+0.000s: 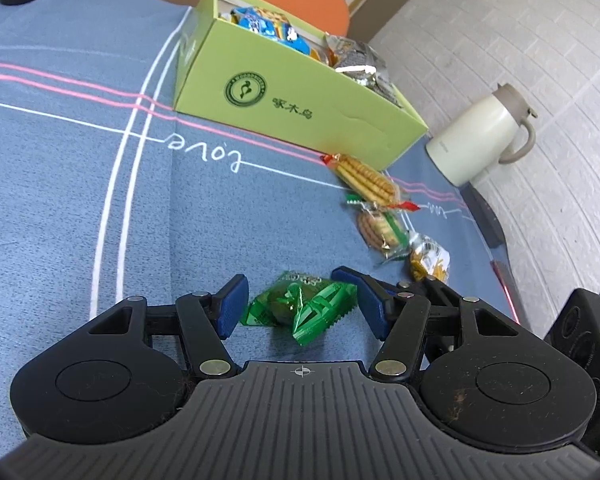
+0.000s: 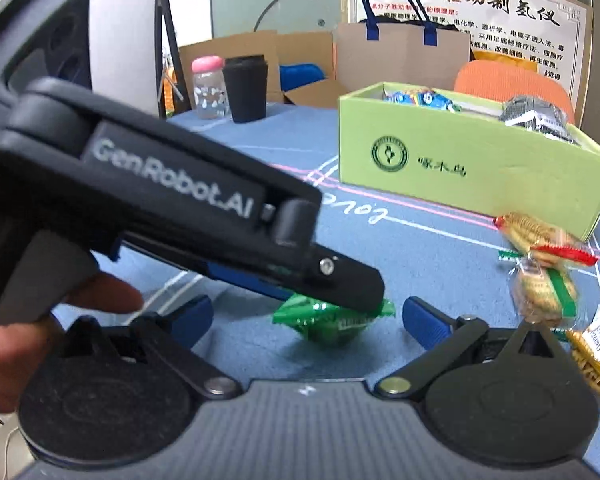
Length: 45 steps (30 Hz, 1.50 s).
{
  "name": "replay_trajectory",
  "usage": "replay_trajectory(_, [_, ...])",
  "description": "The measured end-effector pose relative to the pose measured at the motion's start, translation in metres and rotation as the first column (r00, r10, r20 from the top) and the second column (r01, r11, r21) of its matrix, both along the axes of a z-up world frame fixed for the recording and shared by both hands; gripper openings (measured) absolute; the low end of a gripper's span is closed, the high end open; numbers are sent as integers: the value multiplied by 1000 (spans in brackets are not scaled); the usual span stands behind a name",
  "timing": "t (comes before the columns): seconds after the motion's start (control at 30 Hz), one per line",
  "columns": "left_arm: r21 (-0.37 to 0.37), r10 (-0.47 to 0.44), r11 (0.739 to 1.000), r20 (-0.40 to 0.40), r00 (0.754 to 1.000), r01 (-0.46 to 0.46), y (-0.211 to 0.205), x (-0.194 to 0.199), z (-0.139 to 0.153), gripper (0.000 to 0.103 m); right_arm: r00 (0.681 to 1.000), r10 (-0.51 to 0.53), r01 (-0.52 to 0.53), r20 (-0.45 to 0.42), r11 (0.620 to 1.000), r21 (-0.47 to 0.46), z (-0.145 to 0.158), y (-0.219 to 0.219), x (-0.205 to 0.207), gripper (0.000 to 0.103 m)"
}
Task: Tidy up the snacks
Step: 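Grasp the green wrapped candy with the left gripper, then drop the green candy into the green box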
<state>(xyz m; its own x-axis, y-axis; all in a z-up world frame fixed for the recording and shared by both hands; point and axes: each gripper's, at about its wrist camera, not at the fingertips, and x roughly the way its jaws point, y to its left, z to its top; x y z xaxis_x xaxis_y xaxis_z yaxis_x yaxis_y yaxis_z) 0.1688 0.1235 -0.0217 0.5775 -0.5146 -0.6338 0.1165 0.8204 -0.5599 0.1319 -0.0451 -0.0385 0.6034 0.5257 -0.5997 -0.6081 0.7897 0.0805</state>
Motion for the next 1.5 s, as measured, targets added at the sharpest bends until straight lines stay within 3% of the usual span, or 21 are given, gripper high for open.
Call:
replay_trajectory(0.03, [2, -16, 1000, -9, 1000, 16, -2, 1, -3, 34, 1000, -7, 7, 28, 1000, -9, 0, 0, -3, 66])
replay_trajectory(0.1, [26, -25, 999, 10, 1000, 25, -6, -2, -5, 22, 1000, -17, 17, 14, 1000, -10, 3, -3, -3, 60])
replay_trajectory(0.13, [41, -30, 999, 20, 999, 29, -7, -4, -4, 21, 1000, -19, 19, 11, 1000, -8, 3, -5, -1, 56])
replay_trajectory(0.4, [45, -18, 999, 33, 999, 17, -5, -2, -1, 20, 999, -31, 31, 18, 999, -12, 6, -2, 1, 56])
replay_trajectory(0.7, [48, -28, 999, 129, 991, 22, -10, 9, 29, 20, 993, -46, 47, 107, 999, -3, 33, -5, 14, 59])
replay_trajectory(0.8, [45, -32, 999, 128, 991, 27, -14, 30, 41, 20, 988, -47, 50, 150, 999, -14, 46, -7, 34, 60])
replay_trajectory(0.9, [33, -59, 998, 198, 978, 54, -19, 67, 71, 20, 964, -60, 69, 258, 997, -27, 74, -9, 68, 64])
replay_trajectory(0.97, [28, -66, 998, 241, 968, 61, -24, 99, 91, 20, 955, -76, 84, 286, 996, -15, 88, -12, 102, 66])
replay_trajectory(1.1, [75, -75, 996, 278, 958, 57, -36, 162, 107, 21, 965, -104, 104, 243, 995, 13, 92, -17, 171, 67])
replay_trajectory(1.23, [121, -72, 992, 214, 974, 46, -43, 211, 84, 21, 979, -125, 128, 160, 992, -4, 65, -9, 213, 67])
replay_trajectory(1.37, [179, -74, 983, 155, 985, 46, -44, 228, 57, 21, 990, -124, 121, 74, 992, 44, 45, -8, 230, 68])
replay_trajectory(1.43, [162, -70, 986, 159, 985, 43, -38, 228, 56, 28, 989, -122, 120, 83, 992, 30, 47, -6, 230, 69])
replay_trajectory(1.5, [168, -64, 985, 177, 982, 33, -36, 227, 58, 36, 989, -110, 108, 95, 994, 22, 49, -2, 229, 79])
